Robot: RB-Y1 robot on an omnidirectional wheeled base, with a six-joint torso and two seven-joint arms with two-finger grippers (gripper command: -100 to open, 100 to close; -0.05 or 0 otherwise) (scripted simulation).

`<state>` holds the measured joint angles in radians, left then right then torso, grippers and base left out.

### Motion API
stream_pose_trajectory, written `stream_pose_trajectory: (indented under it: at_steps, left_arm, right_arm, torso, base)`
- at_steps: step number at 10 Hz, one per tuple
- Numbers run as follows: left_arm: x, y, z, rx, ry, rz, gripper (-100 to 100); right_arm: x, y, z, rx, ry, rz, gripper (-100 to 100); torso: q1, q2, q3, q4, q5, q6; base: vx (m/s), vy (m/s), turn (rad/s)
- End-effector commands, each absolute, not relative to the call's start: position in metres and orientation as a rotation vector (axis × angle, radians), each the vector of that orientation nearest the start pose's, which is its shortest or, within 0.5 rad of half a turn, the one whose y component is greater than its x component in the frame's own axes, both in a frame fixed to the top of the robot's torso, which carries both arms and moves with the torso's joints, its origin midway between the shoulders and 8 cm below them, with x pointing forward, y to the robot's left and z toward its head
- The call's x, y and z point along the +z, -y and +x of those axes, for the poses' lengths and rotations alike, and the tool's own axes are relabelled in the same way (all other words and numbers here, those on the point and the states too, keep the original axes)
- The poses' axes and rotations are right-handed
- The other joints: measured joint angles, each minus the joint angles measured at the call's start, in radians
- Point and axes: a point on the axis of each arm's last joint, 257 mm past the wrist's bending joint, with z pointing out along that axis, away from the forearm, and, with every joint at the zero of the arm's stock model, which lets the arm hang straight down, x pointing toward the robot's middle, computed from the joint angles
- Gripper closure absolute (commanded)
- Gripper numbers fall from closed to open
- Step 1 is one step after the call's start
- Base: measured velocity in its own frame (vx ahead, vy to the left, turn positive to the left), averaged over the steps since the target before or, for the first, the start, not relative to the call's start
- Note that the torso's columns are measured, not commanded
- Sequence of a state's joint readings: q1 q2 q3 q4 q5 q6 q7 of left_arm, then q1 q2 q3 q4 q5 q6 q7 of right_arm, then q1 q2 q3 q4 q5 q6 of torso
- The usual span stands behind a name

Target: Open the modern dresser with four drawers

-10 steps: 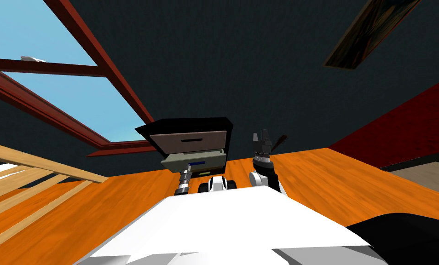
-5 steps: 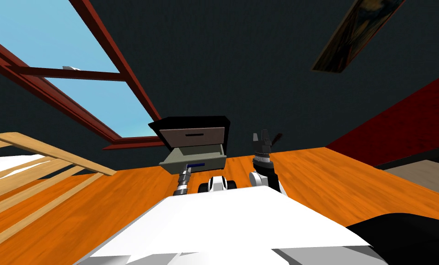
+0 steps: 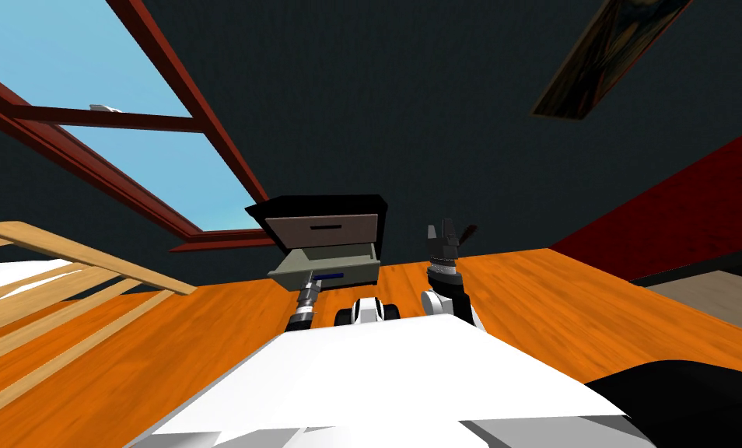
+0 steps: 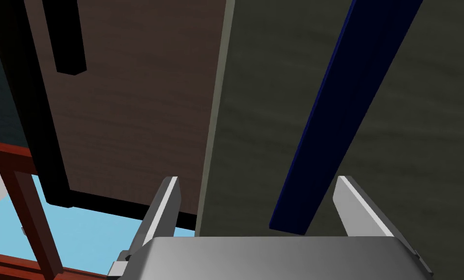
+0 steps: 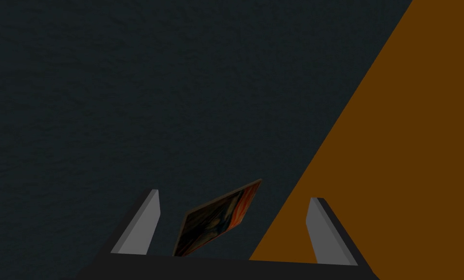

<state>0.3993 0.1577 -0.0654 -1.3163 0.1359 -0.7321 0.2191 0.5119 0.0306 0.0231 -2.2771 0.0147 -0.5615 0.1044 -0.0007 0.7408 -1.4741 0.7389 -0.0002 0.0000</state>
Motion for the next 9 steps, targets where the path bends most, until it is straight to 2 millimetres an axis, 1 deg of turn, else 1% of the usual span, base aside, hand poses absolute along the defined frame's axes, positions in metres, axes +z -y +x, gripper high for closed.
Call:
stream_pose_trajectory:
  at_steps: [1,3,4,5,9]
  left_arm:
    - [-0.321,-0.320,0.373,-1.322,-0.987,-1.296,-100]
    - [-0.308,-0.325,0.379,-1.324,-0.990,-1.295,-100]
    - [-0.318,-0.324,0.374,-1.314,-0.998,-1.308,-100]
    - [-0.319,-0.324,0.374,-1.311,-1.001,-1.314,0]
    - [-0.323,-0.325,0.372,-1.303,-1.008,-1.323,0]
  right_arm:
    - [0.031,0.273,0.334,1.223,-0.586,0.597,0]
    - [0.031,0.273,0.334,1.223,-0.586,0.597,0]
    - [0.031,0.273,0.334,1.223,-0.586,0.597,0]
    - [0.031,0.273,0.334,1.223,-0.586,0.597,0]
    - [0.031,0.273,0.334,1.223,-0.586,0.597,0]
  torso:
    - [0.000,0.000,0.000,0.000,0.000,0.000]
    - [-0.001,0.000,-0.001,0.002,-0.002,0.000]
    - [-0.003,0.002,0.000,0.004,-0.003,0.000]
    - [-0.002,0.001,0.000,0.002,-0.002,0.000]
    - [0.000,-0.002,-0.002,0.000,0.000,0.000]
  base:
    - [-0.036,-0.030,0.010]
    - [-0.040,-0.035,0.004]
    - [-0.013,-0.010,0.007]
    - [0.000,0.000,0.000]
    - [0.000,0.000,0.000]
